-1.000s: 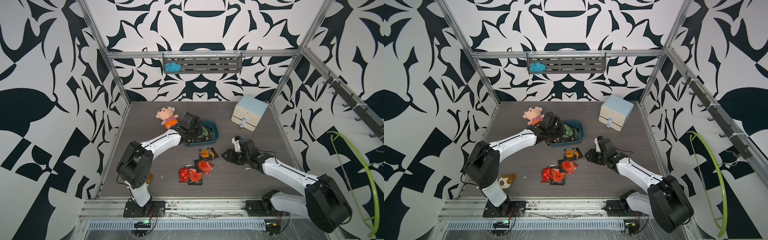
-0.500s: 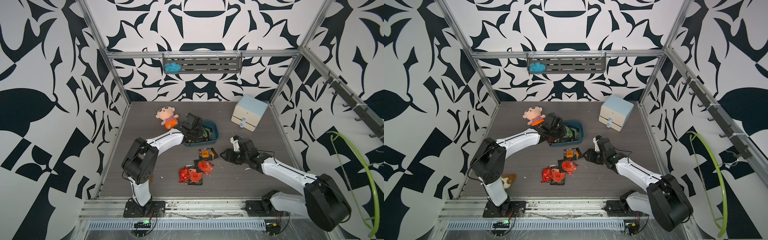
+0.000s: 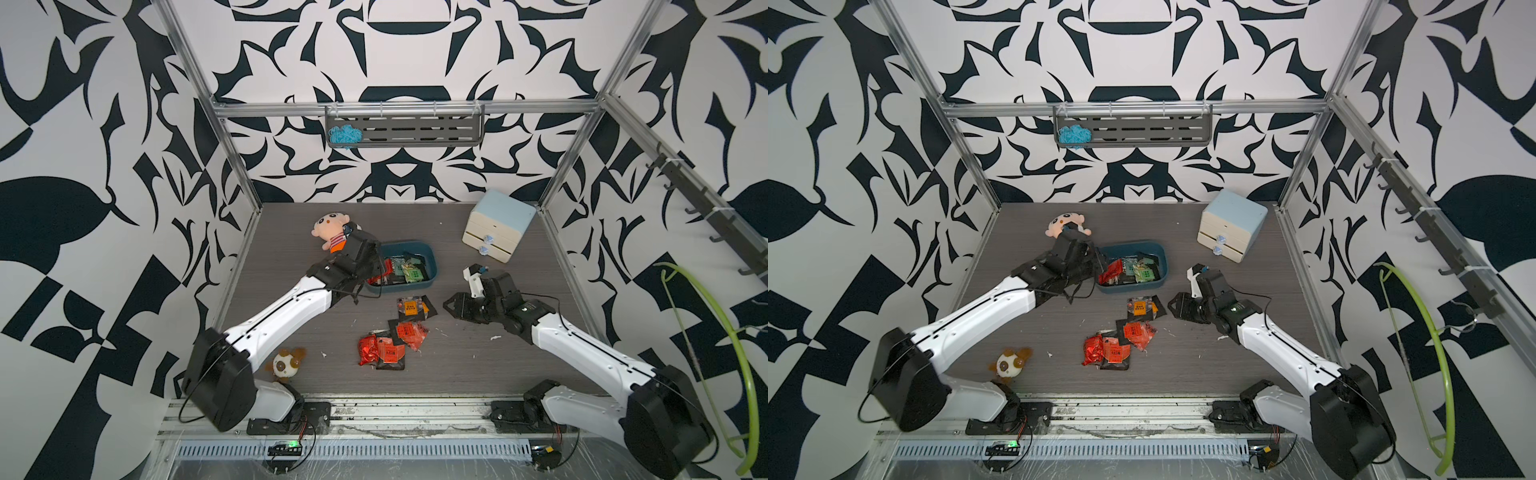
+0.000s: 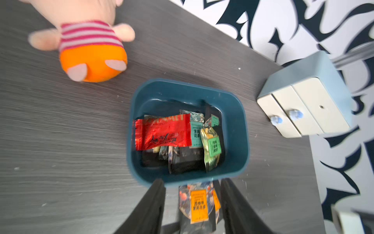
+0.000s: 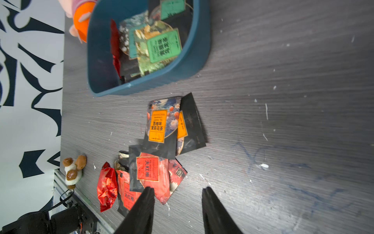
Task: Put the tea bags into the storage box
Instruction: Place the tea bag in the storage box, then pick up the tea bag from the center of the board.
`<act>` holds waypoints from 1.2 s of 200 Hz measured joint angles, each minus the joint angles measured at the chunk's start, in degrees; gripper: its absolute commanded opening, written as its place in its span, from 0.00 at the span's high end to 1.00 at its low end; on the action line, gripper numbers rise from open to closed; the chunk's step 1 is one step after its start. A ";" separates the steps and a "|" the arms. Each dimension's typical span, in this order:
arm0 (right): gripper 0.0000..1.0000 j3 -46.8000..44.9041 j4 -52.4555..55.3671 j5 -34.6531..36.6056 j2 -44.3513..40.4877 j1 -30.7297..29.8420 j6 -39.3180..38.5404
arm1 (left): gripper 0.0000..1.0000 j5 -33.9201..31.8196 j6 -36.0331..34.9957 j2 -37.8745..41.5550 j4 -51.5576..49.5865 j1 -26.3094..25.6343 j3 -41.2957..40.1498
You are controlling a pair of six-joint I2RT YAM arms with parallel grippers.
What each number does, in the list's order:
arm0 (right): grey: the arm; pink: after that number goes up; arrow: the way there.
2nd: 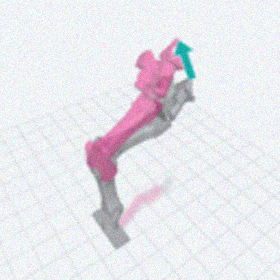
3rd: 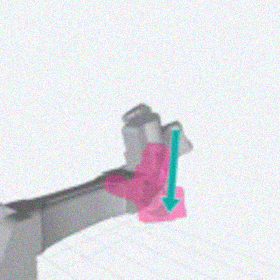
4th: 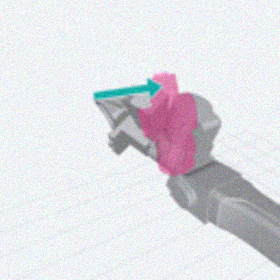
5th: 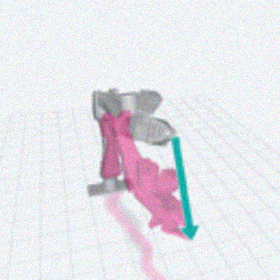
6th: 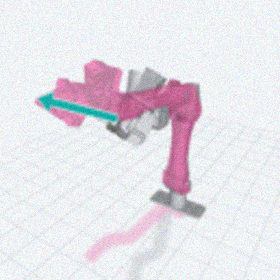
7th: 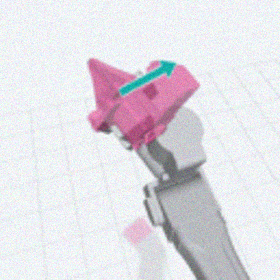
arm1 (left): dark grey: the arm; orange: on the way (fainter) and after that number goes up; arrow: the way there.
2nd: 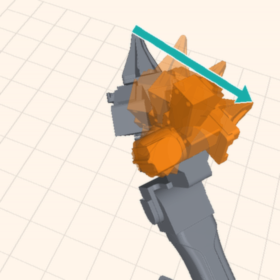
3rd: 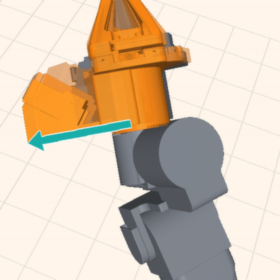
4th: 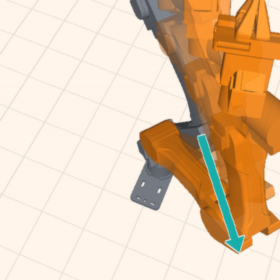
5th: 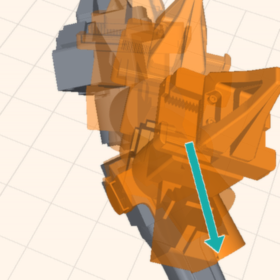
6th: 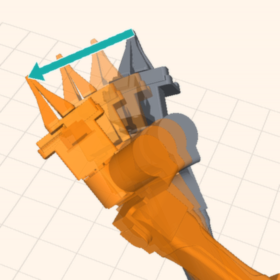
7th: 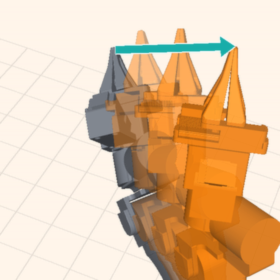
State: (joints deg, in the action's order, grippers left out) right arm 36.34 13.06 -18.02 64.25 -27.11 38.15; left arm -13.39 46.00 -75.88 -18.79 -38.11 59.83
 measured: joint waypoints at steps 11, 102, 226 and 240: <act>0.57 0.15 0.22 0.04 -0.35 0.00 0.02 | 0.59 1.46 0.70 2.89 0.24 -0.66 -3.23; 0.59 4.46 0.79 0.28 4.90 -1.42 1.16 | 0.65 9.44 9.68 4.42 9.14 -7.58 -17.68; 0.67 14.19 0.79 2.21 24.02 -6.99 1.51 | 0.75 12.35 13.03 -12.39 16.44 -8.17 -14.45; 0.67 14.64 0.44 2.25 25.53 -6.99 1.53 | 0.75 12.35 13.51 -13.75 16.52 -8.15 -14.10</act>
State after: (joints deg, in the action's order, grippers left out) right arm 50.98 13.50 -15.77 89.78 -34.11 39.68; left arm -1.04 59.51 -89.62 -2.26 -46.26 45.74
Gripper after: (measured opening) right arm 0.331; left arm 0.248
